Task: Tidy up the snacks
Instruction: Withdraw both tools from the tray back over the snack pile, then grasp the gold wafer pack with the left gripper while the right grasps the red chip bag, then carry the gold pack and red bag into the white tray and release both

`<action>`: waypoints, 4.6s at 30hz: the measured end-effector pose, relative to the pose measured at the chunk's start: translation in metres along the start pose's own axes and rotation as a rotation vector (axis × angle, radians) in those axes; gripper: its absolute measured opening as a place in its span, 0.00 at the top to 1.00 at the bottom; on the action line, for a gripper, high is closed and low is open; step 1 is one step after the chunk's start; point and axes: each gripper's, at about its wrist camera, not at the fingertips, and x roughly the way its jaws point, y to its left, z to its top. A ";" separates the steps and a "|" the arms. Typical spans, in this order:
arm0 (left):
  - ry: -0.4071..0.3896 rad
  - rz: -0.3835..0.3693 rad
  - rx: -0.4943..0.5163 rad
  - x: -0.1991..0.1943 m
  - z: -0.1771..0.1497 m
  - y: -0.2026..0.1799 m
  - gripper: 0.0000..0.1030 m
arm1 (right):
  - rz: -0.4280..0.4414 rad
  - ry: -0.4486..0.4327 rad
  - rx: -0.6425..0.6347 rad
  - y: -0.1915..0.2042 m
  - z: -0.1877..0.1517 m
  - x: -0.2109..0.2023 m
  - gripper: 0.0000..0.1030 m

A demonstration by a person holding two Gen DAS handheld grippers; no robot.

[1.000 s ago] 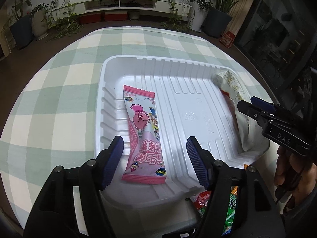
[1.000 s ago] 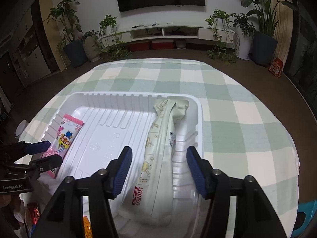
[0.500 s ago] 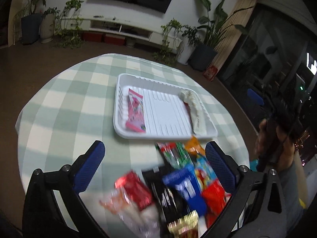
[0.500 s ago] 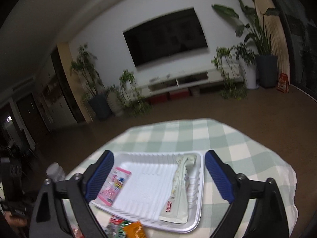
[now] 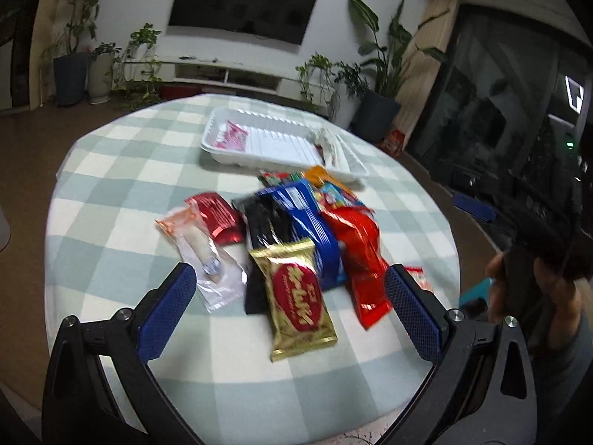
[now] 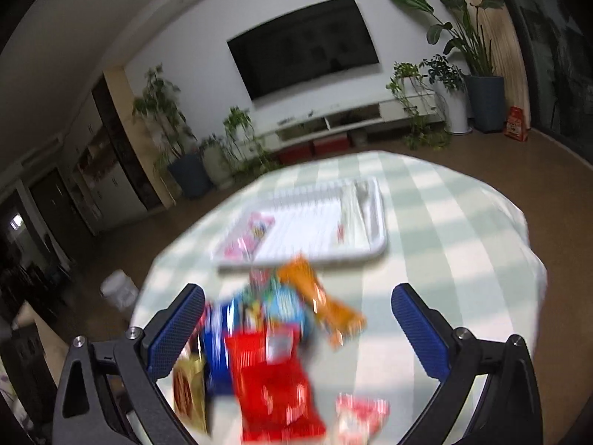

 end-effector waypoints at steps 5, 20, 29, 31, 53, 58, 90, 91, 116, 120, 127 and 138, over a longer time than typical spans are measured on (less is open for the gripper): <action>0.179 0.066 0.019 0.024 -0.004 -0.014 0.00 | -0.071 0.050 -0.058 0.009 -0.037 -0.008 0.00; 0.221 0.146 -0.026 0.053 0.008 -0.009 0.06 | -0.075 0.068 -0.075 0.012 -0.041 -0.002 0.00; 0.257 0.121 -0.067 0.066 0.003 0.001 0.47 | -0.076 0.070 -0.076 0.011 -0.042 0.000 0.01; 0.257 0.116 -0.065 0.066 0.003 0.003 0.51 | -0.078 0.069 -0.081 0.012 -0.042 0.000 0.02; 0.214 -0.029 -0.150 0.037 0.003 0.030 0.72 | -0.092 0.133 -0.121 0.015 -0.051 0.011 0.07; 0.181 -0.073 -0.172 0.027 0.006 0.034 0.72 | -0.085 0.179 -0.127 0.019 -0.054 0.023 0.11; 0.199 -0.109 -0.172 0.037 -0.004 0.034 0.72 | -0.001 0.364 -0.088 0.021 -0.071 0.061 0.48; 0.199 -0.109 -0.172 0.037 -0.004 0.034 0.72 | 0.003 0.364 -0.087 0.021 -0.071 0.060 0.49; 0.185 -0.117 -0.185 0.034 -0.004 0.039 0.72 | 0.067 0.296 -0.060 0.017 -0.062 0.035 0.64; 0.177 -0.137 -0.200 0.032 -0.003 0.041 0.72 | 0.097 0.283 -0.020 0.013 -0.060 0.027 0.65; 0.158 -0.192 -0.260 0.023 0.004 0.051 0.72 | 0.156 0.236 0.128 -0.013 -0.051 0.005 0.65; 0.030 -0.102 -0.242 -0.005 0.090 0.104 0.72 | 0.014 0.030 0.348 -0.105 0.020 -0.032 0.65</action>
